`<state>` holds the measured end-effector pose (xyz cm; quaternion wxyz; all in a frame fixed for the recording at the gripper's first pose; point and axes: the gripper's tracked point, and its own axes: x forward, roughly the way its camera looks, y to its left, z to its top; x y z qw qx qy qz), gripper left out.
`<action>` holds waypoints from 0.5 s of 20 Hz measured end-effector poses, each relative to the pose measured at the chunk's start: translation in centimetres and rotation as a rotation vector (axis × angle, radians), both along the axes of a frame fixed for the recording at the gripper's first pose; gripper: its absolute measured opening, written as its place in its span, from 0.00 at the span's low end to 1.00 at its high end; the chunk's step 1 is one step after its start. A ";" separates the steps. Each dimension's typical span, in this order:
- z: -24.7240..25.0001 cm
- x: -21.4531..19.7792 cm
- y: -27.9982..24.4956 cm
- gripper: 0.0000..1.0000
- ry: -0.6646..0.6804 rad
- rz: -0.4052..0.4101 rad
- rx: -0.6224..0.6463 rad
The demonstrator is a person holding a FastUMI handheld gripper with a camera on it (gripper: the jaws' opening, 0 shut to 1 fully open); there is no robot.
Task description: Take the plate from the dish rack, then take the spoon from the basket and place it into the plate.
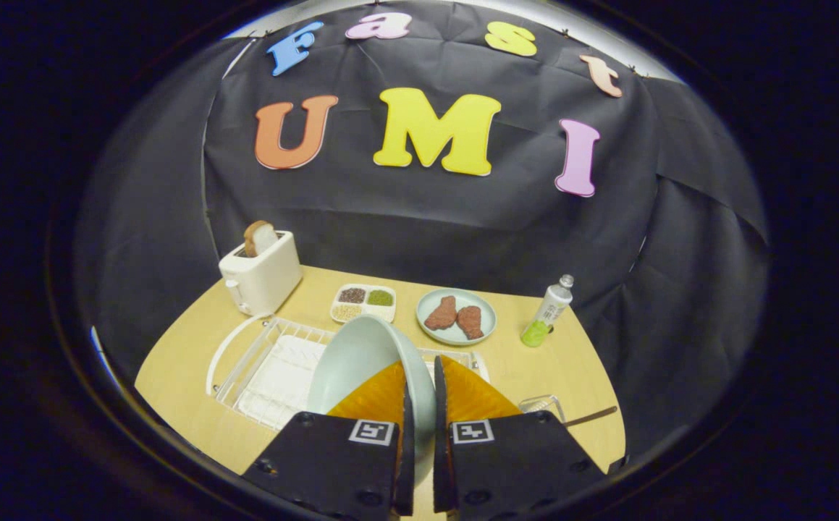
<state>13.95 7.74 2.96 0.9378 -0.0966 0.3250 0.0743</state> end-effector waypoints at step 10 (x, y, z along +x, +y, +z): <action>-8.5 -10.9 -3.2 0.16 0.098 0.001 0.135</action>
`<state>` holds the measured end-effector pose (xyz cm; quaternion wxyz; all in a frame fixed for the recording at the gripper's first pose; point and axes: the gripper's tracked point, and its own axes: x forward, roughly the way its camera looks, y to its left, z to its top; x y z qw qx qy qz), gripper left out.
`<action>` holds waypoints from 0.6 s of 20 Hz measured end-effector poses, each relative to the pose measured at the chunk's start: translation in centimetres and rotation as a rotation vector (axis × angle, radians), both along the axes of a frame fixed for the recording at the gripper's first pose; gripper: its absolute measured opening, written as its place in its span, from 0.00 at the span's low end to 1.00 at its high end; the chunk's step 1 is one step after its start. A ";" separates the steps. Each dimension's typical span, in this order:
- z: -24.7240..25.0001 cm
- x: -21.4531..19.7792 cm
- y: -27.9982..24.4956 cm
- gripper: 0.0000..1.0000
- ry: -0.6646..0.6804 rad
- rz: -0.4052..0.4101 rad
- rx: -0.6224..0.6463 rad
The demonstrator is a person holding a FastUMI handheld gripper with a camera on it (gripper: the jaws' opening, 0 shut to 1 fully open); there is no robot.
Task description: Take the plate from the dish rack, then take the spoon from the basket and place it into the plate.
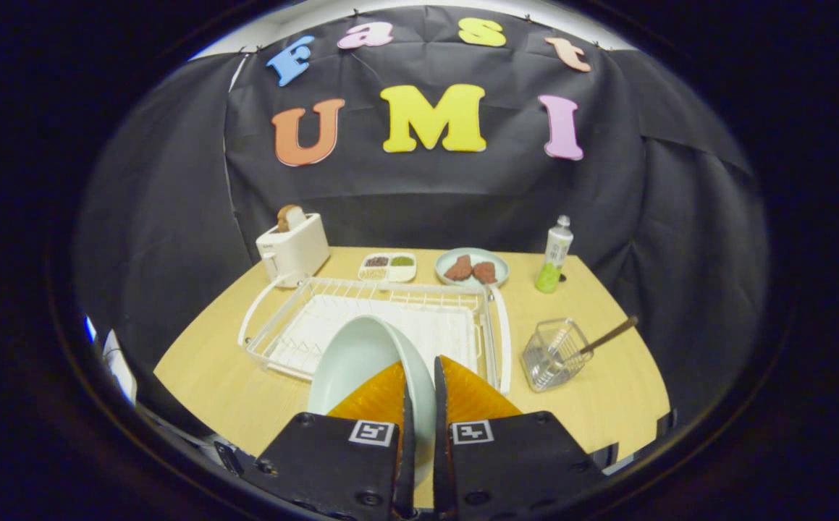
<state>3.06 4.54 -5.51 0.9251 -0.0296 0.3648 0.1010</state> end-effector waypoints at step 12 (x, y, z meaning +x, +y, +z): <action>-9.0 -2.7 -1.7 0.15 0.149 -0.099 0.203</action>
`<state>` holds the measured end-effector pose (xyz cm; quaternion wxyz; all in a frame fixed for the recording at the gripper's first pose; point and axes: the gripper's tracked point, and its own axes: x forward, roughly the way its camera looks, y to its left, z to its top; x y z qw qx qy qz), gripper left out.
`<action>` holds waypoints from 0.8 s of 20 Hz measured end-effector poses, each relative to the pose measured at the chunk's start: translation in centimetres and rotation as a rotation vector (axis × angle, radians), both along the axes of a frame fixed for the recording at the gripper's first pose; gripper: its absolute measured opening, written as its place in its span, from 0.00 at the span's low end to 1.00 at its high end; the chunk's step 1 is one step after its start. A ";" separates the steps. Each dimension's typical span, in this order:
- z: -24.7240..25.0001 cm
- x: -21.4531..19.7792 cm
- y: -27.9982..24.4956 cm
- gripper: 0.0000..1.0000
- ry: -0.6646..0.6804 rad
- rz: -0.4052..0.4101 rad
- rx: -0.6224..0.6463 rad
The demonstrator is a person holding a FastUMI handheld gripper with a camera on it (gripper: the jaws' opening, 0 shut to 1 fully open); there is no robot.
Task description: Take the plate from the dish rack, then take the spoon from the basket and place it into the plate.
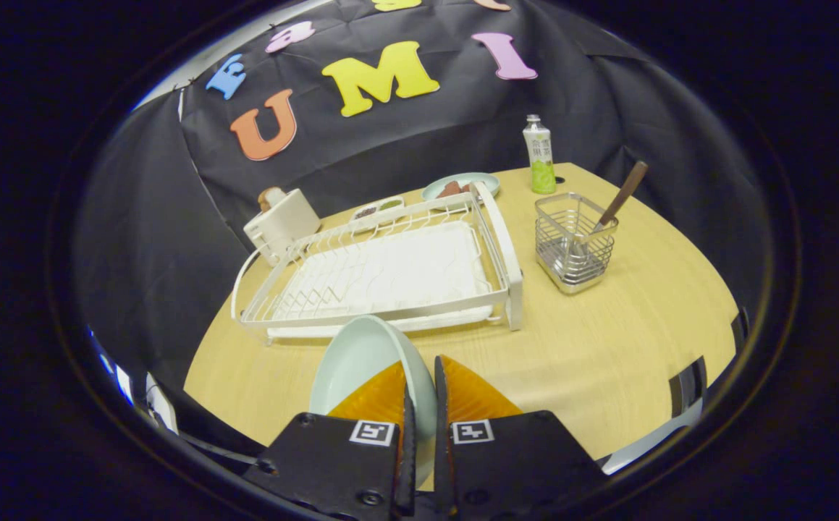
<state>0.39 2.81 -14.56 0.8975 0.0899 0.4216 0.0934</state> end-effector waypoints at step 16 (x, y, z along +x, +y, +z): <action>-3.9 1.4 -4.1 0.24 -0.008 -0.043 -0.047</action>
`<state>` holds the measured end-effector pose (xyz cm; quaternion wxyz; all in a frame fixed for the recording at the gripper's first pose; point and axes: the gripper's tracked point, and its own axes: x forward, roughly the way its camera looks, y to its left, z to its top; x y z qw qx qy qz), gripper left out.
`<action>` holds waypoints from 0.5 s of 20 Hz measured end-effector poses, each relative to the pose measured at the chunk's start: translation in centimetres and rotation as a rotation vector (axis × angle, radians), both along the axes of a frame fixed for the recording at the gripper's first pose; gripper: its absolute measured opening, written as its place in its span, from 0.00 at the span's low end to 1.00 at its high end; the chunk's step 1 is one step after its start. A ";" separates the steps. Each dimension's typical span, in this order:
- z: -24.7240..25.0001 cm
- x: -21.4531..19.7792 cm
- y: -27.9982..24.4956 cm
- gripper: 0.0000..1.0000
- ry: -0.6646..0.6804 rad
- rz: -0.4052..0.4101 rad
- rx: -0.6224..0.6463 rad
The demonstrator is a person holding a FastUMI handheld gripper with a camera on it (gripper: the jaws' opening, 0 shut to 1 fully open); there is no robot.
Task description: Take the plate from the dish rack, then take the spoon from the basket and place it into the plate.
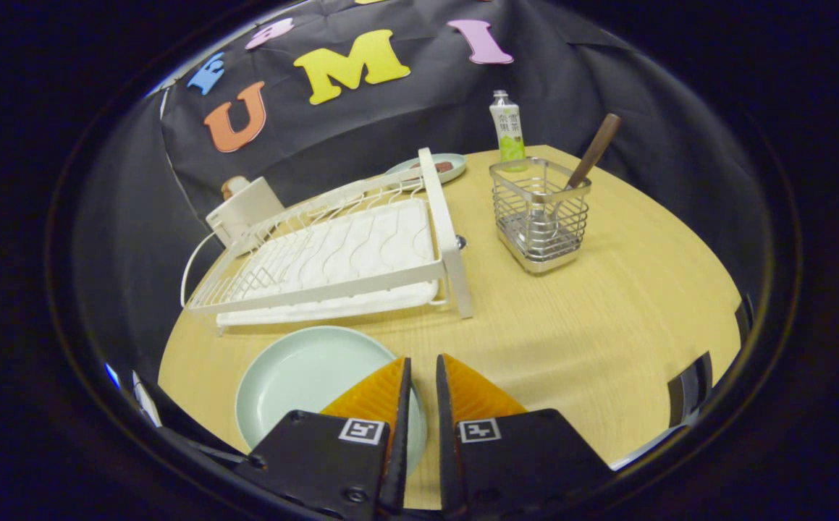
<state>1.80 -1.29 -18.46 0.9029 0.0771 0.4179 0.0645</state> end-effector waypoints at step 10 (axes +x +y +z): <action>7.6 1.7 -7.5 0.94 -0.392 -0.062 -0.213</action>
